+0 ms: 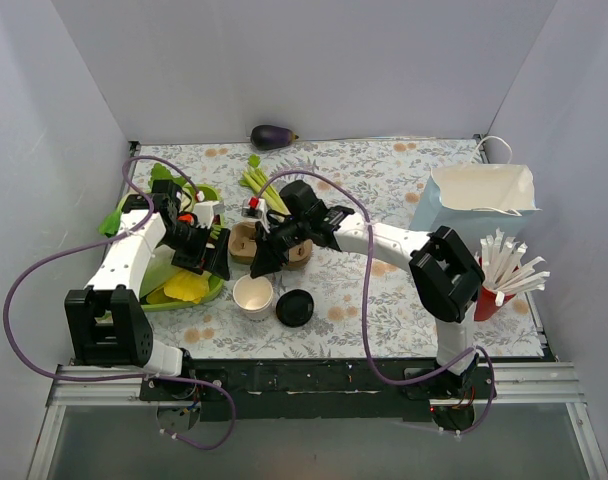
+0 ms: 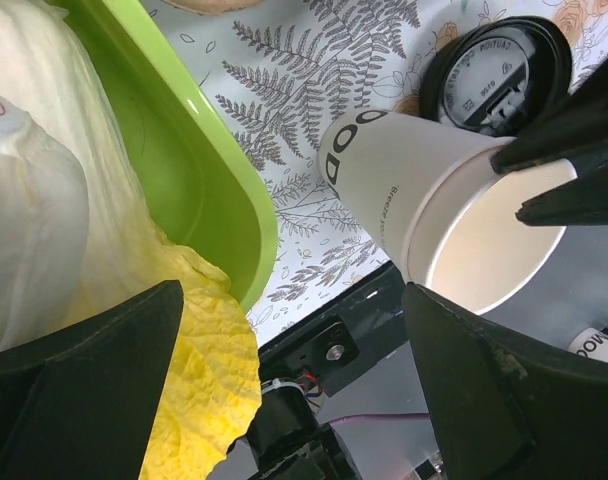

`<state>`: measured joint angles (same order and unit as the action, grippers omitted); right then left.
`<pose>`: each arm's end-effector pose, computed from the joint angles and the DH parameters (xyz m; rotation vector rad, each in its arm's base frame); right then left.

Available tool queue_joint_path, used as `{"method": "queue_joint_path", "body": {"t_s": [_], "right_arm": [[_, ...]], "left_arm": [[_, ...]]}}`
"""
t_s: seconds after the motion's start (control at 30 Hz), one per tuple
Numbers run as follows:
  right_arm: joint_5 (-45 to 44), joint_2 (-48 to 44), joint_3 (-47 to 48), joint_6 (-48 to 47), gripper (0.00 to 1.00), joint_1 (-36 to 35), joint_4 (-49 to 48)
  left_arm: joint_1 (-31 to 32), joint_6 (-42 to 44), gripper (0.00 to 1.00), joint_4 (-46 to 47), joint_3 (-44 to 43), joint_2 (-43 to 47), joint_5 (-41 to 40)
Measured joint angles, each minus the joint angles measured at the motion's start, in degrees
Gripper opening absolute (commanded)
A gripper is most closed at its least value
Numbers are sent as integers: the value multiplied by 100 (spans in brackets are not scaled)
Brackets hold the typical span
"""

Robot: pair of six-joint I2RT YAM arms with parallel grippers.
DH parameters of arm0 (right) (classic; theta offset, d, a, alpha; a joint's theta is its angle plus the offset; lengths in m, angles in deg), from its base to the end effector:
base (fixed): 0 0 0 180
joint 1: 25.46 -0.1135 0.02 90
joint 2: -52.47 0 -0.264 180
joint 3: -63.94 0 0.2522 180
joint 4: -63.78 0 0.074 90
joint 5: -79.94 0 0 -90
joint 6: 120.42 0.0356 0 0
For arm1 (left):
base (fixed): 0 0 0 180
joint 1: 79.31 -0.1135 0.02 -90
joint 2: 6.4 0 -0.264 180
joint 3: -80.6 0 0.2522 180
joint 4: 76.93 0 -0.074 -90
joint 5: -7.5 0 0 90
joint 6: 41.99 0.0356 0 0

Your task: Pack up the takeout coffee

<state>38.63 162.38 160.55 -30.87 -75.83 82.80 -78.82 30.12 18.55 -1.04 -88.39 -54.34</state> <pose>0.2586 0.3542 0.2516 -1.4243 1.7339 1.3991 0.2447 -0.0189 0.2684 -0.4256 3.0066 -0.7735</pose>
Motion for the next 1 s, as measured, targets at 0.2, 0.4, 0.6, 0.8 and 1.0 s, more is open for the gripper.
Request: {"method": "queue_joint_path", "body": {"t_s": [0.2,0.4,0.6,0.8,1.0], "right_arm": [[-192,70,256,-321,53,44,334],[-221,-256,601,-2011,45,94,1252],[-225,-756,726,-4662,44,-284,3084],[-426,-745,726,-5963,46,-691,3987],[-570,-590,881,-6492,45,-813,4304]], "left_arm": [[0,-66,92,0,-13,-33,101],[0,-166,92,15,-13,-31,138],[0,-306,92,57,-13,-28,144],[0,-387,92,57,-13,7,142],[0,-400,92,83,-4,48,127]]}}
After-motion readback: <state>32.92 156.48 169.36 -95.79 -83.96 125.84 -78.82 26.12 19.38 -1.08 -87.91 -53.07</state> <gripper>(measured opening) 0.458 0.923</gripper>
